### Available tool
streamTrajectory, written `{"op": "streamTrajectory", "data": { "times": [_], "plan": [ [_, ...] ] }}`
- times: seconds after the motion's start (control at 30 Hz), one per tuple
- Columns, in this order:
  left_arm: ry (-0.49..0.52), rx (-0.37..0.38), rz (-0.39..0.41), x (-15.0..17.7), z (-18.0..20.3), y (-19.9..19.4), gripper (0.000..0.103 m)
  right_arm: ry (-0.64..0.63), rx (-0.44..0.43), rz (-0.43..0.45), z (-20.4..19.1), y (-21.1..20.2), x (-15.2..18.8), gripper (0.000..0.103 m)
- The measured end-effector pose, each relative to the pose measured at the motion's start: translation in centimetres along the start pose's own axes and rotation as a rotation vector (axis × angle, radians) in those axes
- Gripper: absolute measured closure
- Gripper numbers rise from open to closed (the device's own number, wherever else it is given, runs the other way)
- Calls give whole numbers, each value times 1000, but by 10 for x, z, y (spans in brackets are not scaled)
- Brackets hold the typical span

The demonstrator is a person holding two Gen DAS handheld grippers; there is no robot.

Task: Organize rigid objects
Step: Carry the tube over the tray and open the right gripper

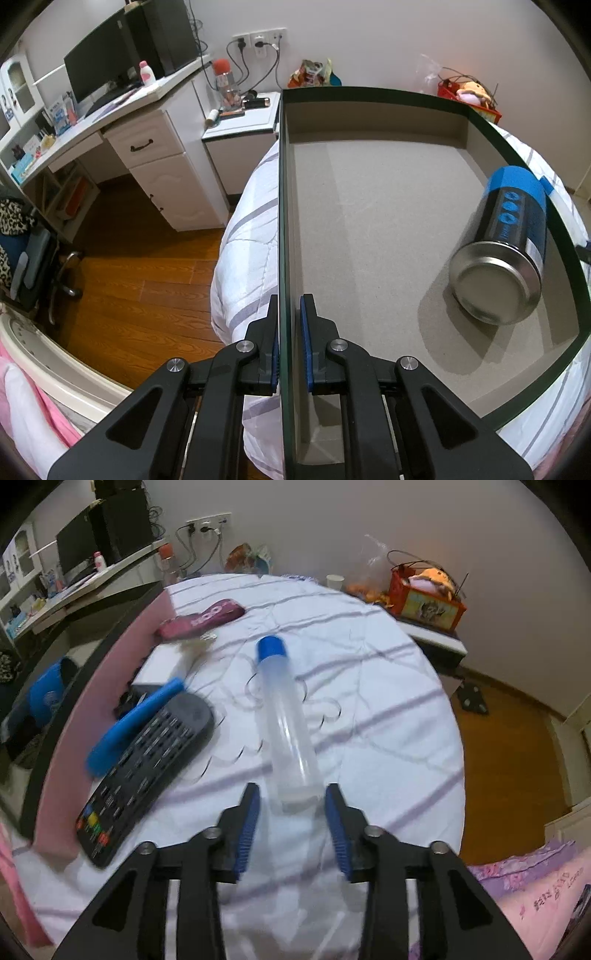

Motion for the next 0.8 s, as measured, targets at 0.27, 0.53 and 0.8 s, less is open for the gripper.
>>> {"op": "streamTrajectory", "data": {
  "times": [0.27, 0.53, 0.8],
  "plan": [
    [7, -5, 0, -1, 1, 1, 95, -71, 51, 28, -2, 21, -26, 58],
    [11, -5, 2, 1, 1, 2, 95, -24, -8, 74, -1, 4, -18, 78],
    [10, -7, 5, 0, 3, 2, 93, -63, -37, 132, -30, -36, -25, 78]
  ]
}}
Point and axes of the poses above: each gripper's, at about its wrist camera, not at the fingertips, and y roughly the way its jaws point, z to its right, x to its underside, the point moved 8 cm from there along y, roughly the way its jaws point, and after that the axes turned 1 degree about -z, right-handed, at the moved point
